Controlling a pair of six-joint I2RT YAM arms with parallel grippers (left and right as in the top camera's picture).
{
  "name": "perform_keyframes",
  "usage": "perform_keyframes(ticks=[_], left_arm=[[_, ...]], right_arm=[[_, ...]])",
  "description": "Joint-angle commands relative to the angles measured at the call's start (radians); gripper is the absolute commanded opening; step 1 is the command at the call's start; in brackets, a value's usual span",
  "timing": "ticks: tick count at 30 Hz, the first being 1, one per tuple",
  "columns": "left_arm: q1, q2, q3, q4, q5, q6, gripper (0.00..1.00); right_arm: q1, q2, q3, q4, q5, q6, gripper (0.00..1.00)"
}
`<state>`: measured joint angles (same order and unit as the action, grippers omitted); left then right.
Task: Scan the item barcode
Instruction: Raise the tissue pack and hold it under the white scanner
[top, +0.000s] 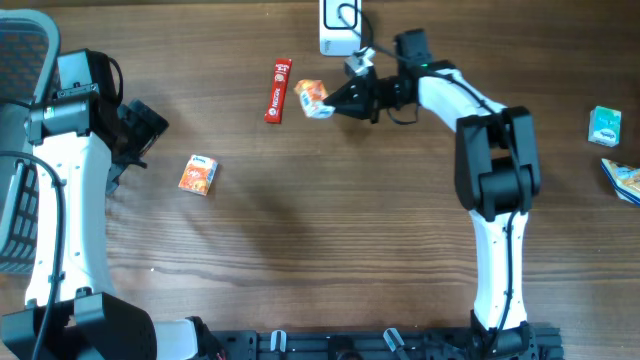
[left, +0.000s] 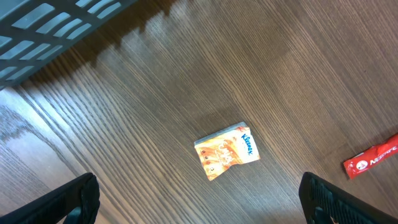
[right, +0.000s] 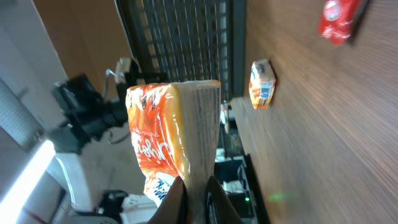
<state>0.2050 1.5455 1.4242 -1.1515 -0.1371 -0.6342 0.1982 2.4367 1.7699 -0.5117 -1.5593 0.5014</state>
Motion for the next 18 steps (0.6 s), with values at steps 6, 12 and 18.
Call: perform_keyframes(ticks=[6,12,18], left_arm=[[0.003,0.007,0.0,-0.001,-0.011,-0.002,1.0],[0.003,0.007,0.0,-0.003,-0.011,-0.002,1.0],[0.003,0.007,0.0,-0.008,-0.01,-0.002,1.0]], right_arm=[[-0.127,0.027,0.003,-0.022,-0.065,0.026,0.04],[-0.19,0.027,0.003,-0.042,-0.065,0.026,0.04],[-0.201,0.027,0.002,-0.055,-0.065,0.022,0.04]])
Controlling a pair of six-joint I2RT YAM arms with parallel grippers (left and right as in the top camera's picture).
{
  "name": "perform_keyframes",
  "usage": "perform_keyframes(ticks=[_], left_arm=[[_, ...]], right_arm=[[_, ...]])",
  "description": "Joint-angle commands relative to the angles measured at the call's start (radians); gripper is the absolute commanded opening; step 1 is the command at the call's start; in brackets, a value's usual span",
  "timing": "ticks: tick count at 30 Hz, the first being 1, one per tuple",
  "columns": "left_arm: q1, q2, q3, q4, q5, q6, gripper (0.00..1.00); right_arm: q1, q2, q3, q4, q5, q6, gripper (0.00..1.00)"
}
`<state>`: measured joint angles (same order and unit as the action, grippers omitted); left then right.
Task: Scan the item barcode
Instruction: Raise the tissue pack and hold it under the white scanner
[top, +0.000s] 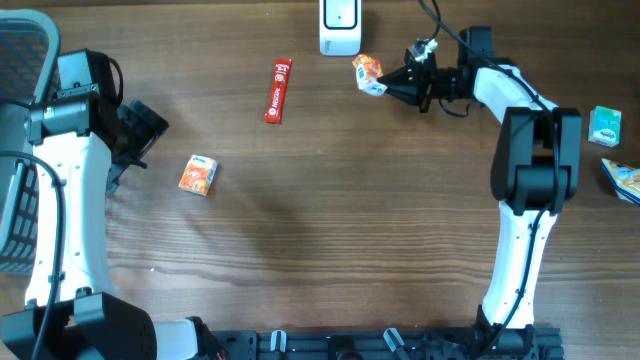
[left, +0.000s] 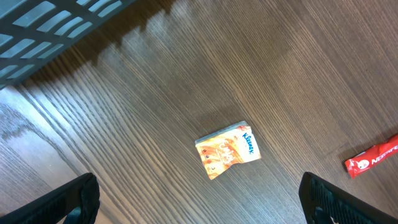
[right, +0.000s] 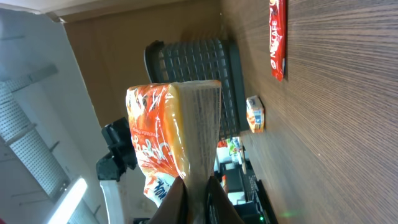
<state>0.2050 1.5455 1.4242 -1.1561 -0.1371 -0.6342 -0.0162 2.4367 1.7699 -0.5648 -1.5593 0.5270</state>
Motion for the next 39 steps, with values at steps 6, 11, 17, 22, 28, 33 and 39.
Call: perform_keyframes(ticks=[6,11,17,22,28,33,39], left_arm=[[0.003,0.007,0.0,-0.004,-0.011,-0.002,1.0],[0.003,0.007,0.0,-0.003,-0.011,-0.002,1.0],[0.003,0.007,0.0,-0.003,-0.01,-0.002,1.0],[0.003,0.007,0.0,-0.004,-0.01,-0.002,1.0],[0.003,0.007,0.0,-0.003,-0.01,-0.002,1.0],[0.003,0.007,0.0,-0.003,-0.01,-0.002,1.0],[0.003,0.007,0.0,-0.003,-0.01,-0.002,1.0]], right_arm=[[0.016,0.027,0.003,-0.006,-0.065,-0.003,0.04],[0.017,0.027,0.003,-0.017,-0.065,-0.004,0.04],[0.017,0.027,0.003,-0.017,-0.065,-0.004,0.04],[0.017,0.027,0.003,-0.016,-0.065,-0.004,0.04],[0.016,0.027,0.003,-0.013,-0.065,-0.003,0.04],[0.017,0.026,0.003,-0.013,-0.064,0.006,0.04],[0.019,0.013,0.005,0.172,-0.045,0.196,0.04]])
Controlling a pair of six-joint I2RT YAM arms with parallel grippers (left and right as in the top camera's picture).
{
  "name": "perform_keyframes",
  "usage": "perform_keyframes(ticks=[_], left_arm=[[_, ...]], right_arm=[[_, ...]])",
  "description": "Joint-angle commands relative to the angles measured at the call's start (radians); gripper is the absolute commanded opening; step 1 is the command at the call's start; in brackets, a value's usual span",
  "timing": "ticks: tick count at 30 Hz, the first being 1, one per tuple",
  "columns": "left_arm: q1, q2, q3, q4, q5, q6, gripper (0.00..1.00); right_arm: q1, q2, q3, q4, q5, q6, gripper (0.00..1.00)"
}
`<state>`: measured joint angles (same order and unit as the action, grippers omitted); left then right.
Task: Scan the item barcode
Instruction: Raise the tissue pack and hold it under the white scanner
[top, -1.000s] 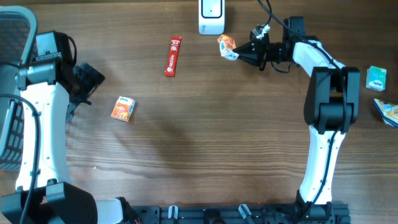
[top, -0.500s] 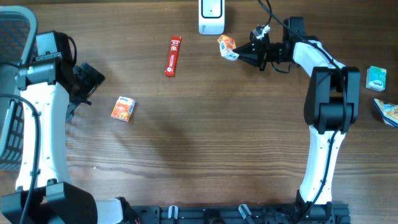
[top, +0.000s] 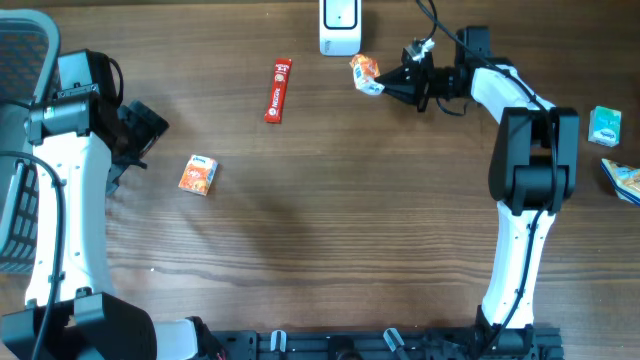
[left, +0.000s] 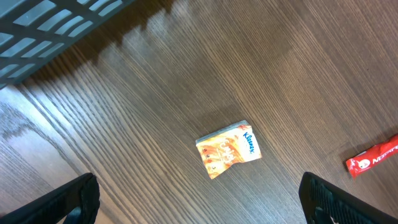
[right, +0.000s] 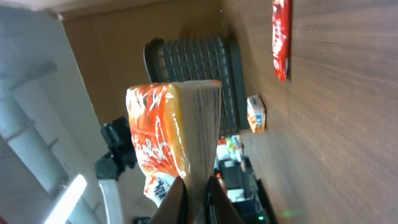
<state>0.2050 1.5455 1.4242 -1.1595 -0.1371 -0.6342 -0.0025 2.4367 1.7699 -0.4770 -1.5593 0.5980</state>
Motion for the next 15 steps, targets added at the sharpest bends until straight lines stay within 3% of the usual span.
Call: perform_keyframes(ticks=[1,8,15], left_arm=[[0.003,0.007,0.0,0.0,-0.01,-0.002,1.0],[0.003,0.007,0.0,0.0,-0.01,-0.002,1.0],[0.003,0.007,0.0,0.0,-0.01,-0.002,1.0]], right_arm=[[0.006,0.002,0.005,0.123,-0.017,0.158,0.04],[0.006,-0.147,0.005,0.241,0.227,0.271,0.04],[0.006,-0.284,0.005,0.251,0.432,0.272,0.05]])
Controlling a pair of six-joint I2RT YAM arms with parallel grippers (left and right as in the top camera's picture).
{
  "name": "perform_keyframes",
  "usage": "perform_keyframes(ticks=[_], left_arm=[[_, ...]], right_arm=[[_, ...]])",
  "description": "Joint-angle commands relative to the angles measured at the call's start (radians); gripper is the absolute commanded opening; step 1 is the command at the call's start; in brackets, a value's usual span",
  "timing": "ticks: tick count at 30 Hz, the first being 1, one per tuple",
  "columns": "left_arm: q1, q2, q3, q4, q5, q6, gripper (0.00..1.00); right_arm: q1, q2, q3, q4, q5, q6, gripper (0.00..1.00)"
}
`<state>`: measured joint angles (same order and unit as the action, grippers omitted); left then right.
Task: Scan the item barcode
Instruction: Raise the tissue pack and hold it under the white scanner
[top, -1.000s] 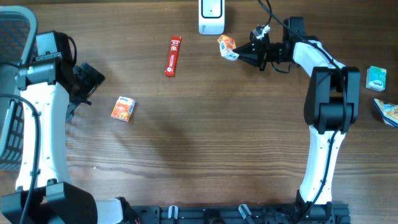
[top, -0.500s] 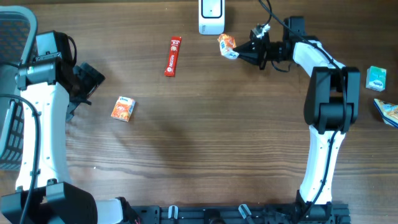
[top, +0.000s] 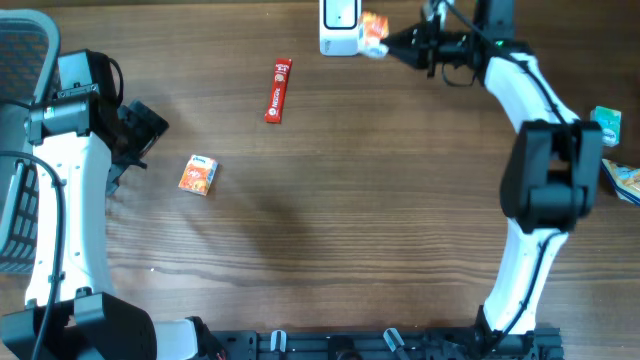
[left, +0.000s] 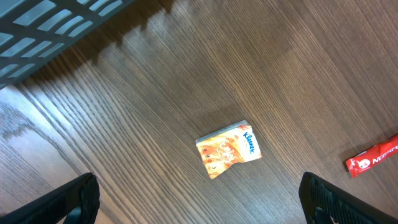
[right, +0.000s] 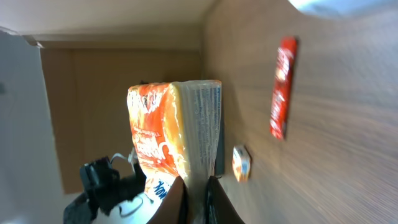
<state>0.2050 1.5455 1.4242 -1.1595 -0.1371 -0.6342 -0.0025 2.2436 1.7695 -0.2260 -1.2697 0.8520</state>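
My right gripper (top: 392, 35) is shut on an orange and white tissue pack (top: 374, 24), held right beside the white barcode scanner (top: 340, 26) at the table's far edge. In the right wrist view the pack (right: 177, 130) stands edge-on, pinched between my fingers (right: 176, 199). A second orange Kleenex pack (top: 198, 175) lies flat at the left, also under the left wrist camera (left: 227, 150). My left gripper (left: 199, 199) hangs open above the table near that pack, with nothing between its fingers.
A red sachet (top: 278, 90) lies left of the scanner. A green pack (top: 604, 126) and a blue-edged packet (top: 624, 180) sit at the right edge. A grey basket (top: 22, 150) stands off the left side.
My right gripper has carried the tissue pack up and slightly right, from just below the scanner to beside its right side. The left arm has not moved.
My right gripper held the tissue pack in the air next to the red sachet. Then it held the pack further right, just below and right of the scanner, and stayed there. Now the pack is level with the scanner. The left arm stayed still throughout.
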Motion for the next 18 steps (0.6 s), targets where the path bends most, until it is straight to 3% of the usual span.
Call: perform_keyframes(ticks=[1,9,18], left_arm=[[0.003,0.007,0.0,0.0,-0.01,-0.003,1.0],[0.003,0.007,0.0,0.0,-0.01,-0.002,1.0],[0.003,0.006,0.0,0.0,-0.01,-0.002,1.0]], right_arm=[[0.006,-0.104,0.005,-0.005,0.175,0.014,0.05],[0.044,-0.158,0.077,-0.256,0.572,-0.182,0.05],[0.18,-0.158,0.177,-0.312,0.928,-0.355,0.04]])
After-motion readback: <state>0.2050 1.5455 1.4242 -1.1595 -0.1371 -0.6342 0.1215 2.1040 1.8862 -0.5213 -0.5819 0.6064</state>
